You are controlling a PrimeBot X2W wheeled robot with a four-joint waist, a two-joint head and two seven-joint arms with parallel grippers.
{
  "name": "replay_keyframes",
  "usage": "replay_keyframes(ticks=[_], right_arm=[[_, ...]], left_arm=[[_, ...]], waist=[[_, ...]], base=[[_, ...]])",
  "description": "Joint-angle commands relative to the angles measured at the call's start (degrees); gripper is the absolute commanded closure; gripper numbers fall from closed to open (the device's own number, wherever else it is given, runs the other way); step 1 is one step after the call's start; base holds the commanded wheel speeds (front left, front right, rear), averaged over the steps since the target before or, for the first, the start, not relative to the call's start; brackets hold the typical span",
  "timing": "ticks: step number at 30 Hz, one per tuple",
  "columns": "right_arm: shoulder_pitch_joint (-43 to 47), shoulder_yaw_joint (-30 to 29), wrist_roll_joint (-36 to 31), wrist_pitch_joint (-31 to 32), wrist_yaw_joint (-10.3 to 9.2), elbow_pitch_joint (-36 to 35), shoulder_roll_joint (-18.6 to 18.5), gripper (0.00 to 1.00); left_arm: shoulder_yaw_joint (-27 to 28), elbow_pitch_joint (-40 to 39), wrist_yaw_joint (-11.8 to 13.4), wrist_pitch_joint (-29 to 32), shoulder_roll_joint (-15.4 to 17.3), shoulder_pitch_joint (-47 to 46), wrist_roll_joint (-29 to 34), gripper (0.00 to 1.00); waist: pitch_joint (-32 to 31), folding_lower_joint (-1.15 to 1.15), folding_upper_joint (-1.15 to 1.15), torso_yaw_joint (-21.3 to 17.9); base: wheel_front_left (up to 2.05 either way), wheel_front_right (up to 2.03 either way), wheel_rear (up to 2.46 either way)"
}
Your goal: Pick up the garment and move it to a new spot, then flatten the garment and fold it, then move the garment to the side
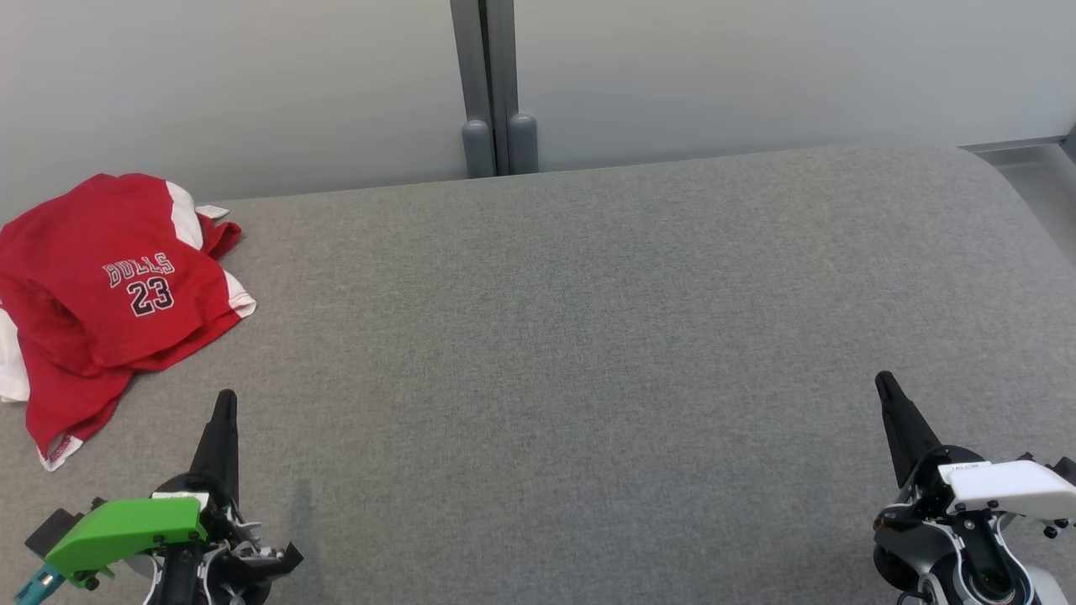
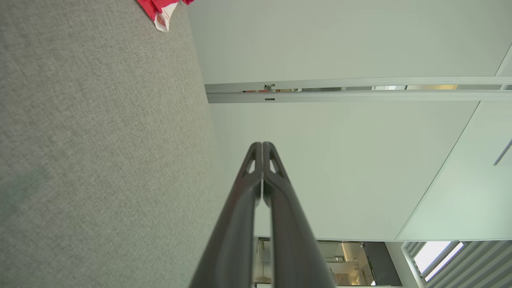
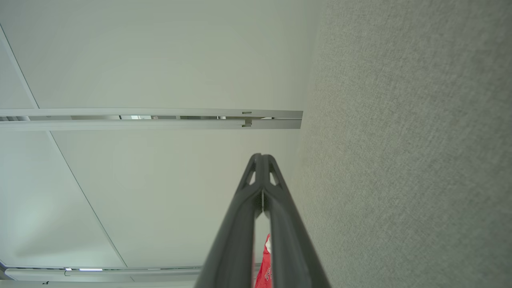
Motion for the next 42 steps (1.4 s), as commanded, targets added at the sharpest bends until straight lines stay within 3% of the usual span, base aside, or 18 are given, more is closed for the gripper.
replay_keyframes(ticks=[1,24,25,42], right_arm=[[-0.5,-0.1,0.2,0.0,0.00,-0.2,-0.3,1.00],[-0.5,-0.1,0.2,0.0,0.00,-0.2,-0.3,1.00],[0.0,0.0,0.0,0.0,0.00,0.0,0.0,0.00],[2.2,1.6,-4.3,-3.8,-0.02,1.6,0.4,0.00]], left_arm=[[0.1,-0.1,-0.3,0.1,0.3,-0.7,-0.2,1.00],[0.1,-0.1,-0.3,0.1,0.3,-0.6,-0.2,1.00],[0.0,0.0,0.0,0.0,0.0,0.0,0.0,0.00],[-4.3,0.8,0.0,-3.8,-0.2,2.3,1.9,0.00]], waist=[[0.0,0.00,0.00,0.0],[0.0,0.00,0.00,0.0],[0.0,0.00,0.00,0.0],[-0.3,0.00,0.00,0.0]], base=[[0.00,0.00,0.00],[0.00,0.00,0.00],[0.00,0.00,0.00],[0.00,0.00,0.00]])
